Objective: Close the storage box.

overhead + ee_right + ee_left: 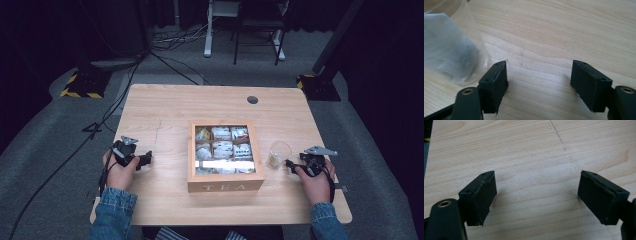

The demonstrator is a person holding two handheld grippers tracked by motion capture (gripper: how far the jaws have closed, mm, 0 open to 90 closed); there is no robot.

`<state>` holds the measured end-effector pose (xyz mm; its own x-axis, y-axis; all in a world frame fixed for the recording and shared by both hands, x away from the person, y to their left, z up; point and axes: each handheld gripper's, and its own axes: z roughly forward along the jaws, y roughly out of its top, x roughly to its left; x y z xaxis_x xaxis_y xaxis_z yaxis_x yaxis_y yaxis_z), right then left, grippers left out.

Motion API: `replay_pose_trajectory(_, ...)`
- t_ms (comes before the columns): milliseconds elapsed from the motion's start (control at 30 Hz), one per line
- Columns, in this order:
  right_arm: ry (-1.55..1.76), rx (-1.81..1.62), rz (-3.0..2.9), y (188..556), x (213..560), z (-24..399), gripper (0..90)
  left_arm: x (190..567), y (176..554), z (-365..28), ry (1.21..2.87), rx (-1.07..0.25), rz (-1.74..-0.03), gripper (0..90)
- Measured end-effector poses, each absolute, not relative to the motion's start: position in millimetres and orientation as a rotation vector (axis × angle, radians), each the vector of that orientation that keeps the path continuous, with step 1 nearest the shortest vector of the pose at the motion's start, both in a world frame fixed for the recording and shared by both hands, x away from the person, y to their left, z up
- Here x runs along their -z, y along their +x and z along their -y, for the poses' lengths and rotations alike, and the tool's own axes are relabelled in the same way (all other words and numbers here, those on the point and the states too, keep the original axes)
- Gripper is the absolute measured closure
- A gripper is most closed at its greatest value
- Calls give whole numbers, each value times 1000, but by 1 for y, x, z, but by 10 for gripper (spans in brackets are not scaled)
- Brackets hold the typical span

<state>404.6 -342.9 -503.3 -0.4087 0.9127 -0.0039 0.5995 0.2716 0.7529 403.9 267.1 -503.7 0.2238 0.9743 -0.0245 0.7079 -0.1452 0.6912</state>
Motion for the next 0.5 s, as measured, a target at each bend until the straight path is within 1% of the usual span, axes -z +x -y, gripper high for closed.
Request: replay_pose_trajectory(500,1363,-954,-2106,405,503,343,300,504,402,-267,1925,-590,-1549,151)
